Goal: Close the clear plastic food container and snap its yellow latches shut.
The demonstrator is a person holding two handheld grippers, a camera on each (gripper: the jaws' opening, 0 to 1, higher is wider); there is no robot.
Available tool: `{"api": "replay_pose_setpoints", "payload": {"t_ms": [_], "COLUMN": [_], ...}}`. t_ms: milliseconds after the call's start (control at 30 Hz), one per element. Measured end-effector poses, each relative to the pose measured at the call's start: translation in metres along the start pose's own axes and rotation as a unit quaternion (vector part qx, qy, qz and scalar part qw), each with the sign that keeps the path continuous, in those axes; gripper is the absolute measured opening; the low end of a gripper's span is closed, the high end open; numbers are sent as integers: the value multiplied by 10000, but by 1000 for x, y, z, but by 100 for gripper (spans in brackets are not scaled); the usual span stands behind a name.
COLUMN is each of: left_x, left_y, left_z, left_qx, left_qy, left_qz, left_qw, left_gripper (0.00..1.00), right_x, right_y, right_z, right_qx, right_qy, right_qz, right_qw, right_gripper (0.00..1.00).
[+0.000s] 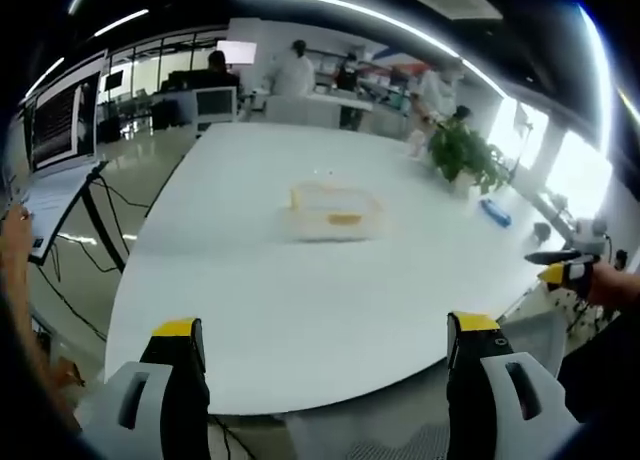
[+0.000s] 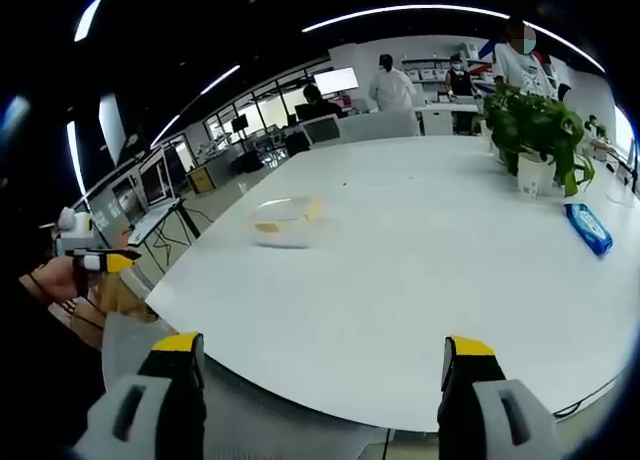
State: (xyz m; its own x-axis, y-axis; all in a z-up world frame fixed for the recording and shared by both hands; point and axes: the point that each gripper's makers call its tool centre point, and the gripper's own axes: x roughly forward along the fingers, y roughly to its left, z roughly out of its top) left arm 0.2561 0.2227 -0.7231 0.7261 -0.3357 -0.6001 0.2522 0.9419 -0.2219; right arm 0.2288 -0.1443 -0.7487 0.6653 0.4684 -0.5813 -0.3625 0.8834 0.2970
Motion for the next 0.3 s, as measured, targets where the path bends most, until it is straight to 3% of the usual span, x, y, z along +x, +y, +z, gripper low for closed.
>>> {"api": "replay_pose_setpoints", "payload": {"t_ms": [300], "left_x": [1], "left_y": [4], "left_z": [-3], "left_qx": [-81], "left_qy": [30], "left_qz": [-63], "left_qw": [9999], "left_gripper": [99], "right_x": [8], "right_y": [12], "right_z": [-4], "right_qx": [-42], "right_qy": [113], "right_qz": [75], "right_qw": [9999], "right_gripper": [100]}}
